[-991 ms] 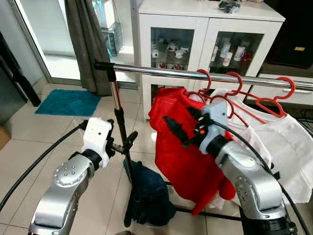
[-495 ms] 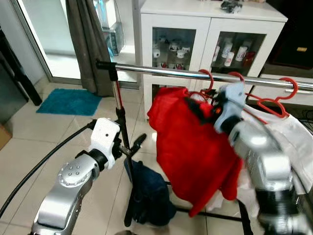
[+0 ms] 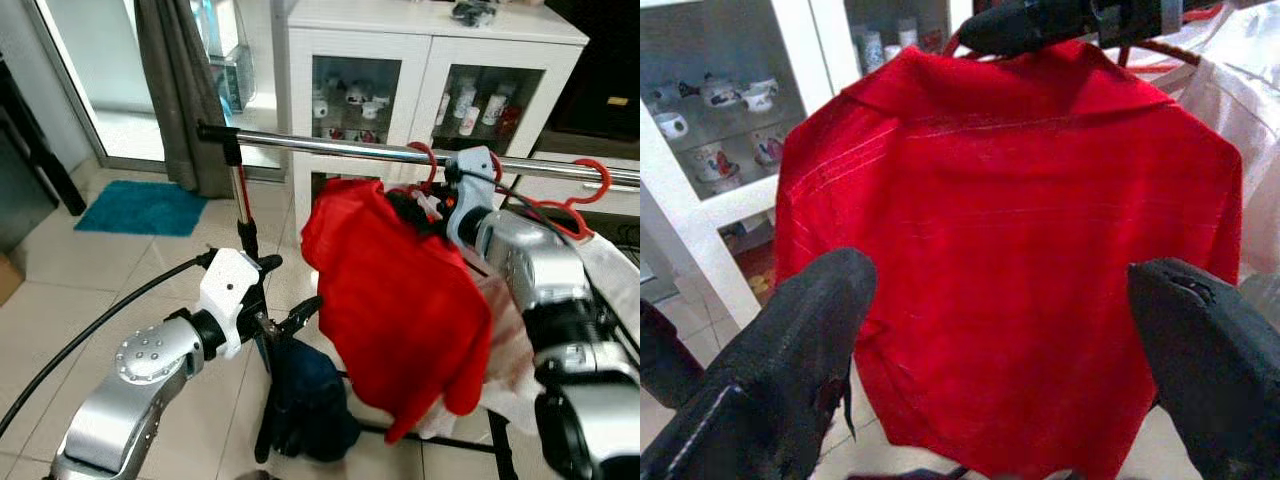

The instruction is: Hang hanger

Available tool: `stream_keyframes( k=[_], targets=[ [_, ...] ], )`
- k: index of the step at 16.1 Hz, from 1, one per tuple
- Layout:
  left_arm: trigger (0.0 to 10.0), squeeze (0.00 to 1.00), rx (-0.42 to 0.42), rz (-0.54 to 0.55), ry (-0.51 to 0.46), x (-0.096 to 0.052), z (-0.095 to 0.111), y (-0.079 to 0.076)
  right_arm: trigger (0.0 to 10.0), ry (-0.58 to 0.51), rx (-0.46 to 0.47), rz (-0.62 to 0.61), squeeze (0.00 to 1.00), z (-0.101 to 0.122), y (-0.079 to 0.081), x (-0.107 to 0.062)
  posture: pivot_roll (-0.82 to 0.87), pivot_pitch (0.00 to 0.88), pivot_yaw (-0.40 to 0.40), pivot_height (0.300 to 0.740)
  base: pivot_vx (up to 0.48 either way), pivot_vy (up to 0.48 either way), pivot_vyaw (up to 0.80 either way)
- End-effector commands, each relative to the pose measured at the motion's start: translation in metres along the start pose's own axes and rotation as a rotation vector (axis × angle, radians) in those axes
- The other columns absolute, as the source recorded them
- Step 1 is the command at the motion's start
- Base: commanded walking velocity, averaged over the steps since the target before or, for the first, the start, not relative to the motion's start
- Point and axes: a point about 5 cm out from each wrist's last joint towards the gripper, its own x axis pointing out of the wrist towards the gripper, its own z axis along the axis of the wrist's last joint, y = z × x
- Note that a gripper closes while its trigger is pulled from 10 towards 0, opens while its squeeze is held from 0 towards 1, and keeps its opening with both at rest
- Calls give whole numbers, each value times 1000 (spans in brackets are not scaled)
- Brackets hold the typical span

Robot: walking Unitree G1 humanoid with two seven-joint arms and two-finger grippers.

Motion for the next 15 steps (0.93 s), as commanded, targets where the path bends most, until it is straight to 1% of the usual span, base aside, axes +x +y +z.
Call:
stream_keyframes(
  k=[1,2,3,5,8,9,13,15],
  targets=[
    [10000,0,7,-16,5,-3,1,-2,7216,3,0,7,0,2,-5,-2,-29,0,4,740,0,0,0],
    [10000,0,7,-17,7,-3,1,-2,3843,4,10,10,0,2,-6,-2,-29,0,4,740,0,0,0],
    [10000,0,8,-29,9,-3,1,-4,0,29,27,25,0,1,-8,0,-28,0,3,740,0,0,0],
    [10000,0,9,-44,12,-2,1,-4,0,60,36,35,0,-2,-11,4,-30,0,7,740,0,0,0],
    [10000,0,19,-50,14,-1,2,-3,0,41,103,37,0,-1,-13,7,-29,0,8,740,0,0,0],
    [10000,0,20,-52,15,-1,2,-3,0,43,109,40,0,-1,-13,8,-29,0,9,740,0,0,0],
    [10000,0,24,-65,26,-2,1,-4,0,71,96,77,0,-7,-9,12,-25,0,10,740,0,0,0],
    [10000,0,28,-77,33,-2,1,-5,0,73,81,126,0,-7,-5,13,-25,0,10,740,0,0,0]
  ],
)
